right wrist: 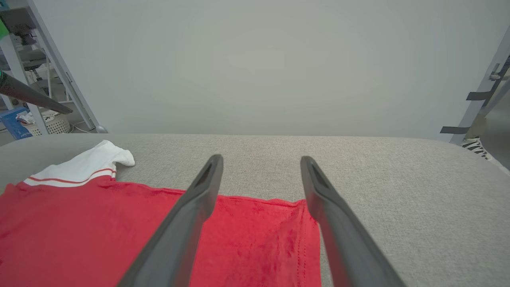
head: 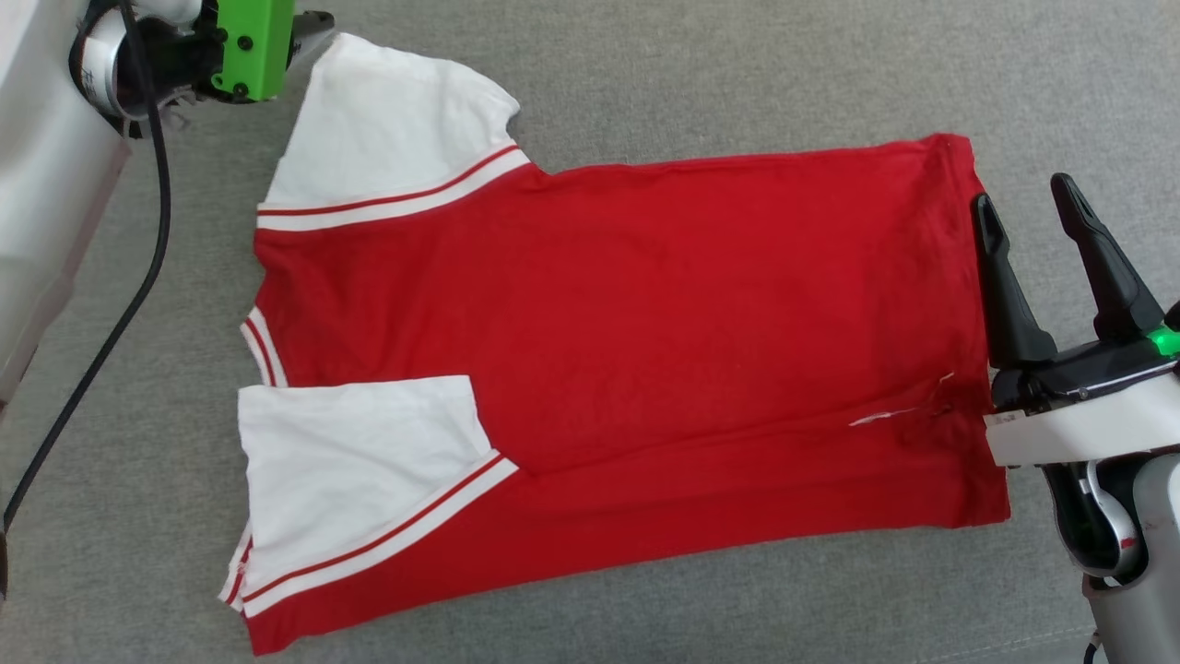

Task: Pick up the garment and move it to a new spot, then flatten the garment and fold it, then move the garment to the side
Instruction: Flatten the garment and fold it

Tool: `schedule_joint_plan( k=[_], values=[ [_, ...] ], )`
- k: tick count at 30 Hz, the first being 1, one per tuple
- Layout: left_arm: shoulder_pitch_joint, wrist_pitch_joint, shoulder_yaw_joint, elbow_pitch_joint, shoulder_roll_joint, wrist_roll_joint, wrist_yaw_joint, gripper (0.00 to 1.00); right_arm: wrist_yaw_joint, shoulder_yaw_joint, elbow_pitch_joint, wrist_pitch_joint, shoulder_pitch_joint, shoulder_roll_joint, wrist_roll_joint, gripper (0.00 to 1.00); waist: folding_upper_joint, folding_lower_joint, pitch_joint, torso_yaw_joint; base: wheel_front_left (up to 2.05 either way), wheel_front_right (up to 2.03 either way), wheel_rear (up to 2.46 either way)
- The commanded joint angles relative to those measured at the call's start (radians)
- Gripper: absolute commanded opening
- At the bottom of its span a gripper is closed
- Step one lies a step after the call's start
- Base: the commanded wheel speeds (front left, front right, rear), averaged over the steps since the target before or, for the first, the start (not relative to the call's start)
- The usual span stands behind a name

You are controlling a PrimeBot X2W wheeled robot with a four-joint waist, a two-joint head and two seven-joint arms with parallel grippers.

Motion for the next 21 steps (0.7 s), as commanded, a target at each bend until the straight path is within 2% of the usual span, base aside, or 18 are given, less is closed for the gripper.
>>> schedule_joint_plan(
  k=[1,6,12,13,14,15,21],
  values=[
    [-0.028,0.019,-0.007,0.025,-0.010,-0.005,-0.008,1.00,-0.001,0.010,0.000,-0.005,-0.025,-0.002,0.000,1.00,0.0000,-0.0001,0.106,-0.075,0.00,0.00,0.00],
    [-0.046,0.045,-0.043,0.093,-0.011,0.015,-0.016,1.00,-0.001,0.029,0.016,-0.017,-0.061,-0.006,0.004,1.00,0.0000,-0.0001,0.151,-0.095,0.00,0.00,0.00],
    [-0.007,0.087,-0.082,0.142,-0.006,-0.003,-0.025,1.00,-0.001,0.035,0.045,-0.029,-0.082,-0.018,0.012,1.00,0.0000,-0.0001,0.152,-0.095,0.00,0.00,0.00],
    [0.001,0.086,-0.088,0.143,-0.003,-0.006,-0.026,0.51,-0.001,0.032,0.049,-0.031,-0.084,-0.020,0.015,1.00,0.0000,-0.0001,0.147,-0.092,0.00,0.00,0.00],
    [0.008,0.086,-0.091,0.143,-0.001,-0.012,-0.026,0.12,-0.001,0.030,0.052,-0.032,-0.086,-0.021,0.018,1.00,0.0000,-0.0001,0.143,-0.090,0.00,0.00,0.00],
    [0.017,0.082,-0.092,0.142,-0.001,-0.022,-0.027,0.00,-0.001,0.028,0.056,-0.034,-0.088,-0.022,0.021,1.00,0.0000,-0.0001,0.135,-0.086,0.00,0.00,0.00],
    [0.041,-0.029,-0.107,0.080,0.016,-0.037,-0.028,0.00,-0.001,0.011,0.062,-0.033,-0.125,-0.073,0.021,1.00,0.0000,-0.0001,0.074,-0.054,0.00,0.00,0.00]
  ],
)
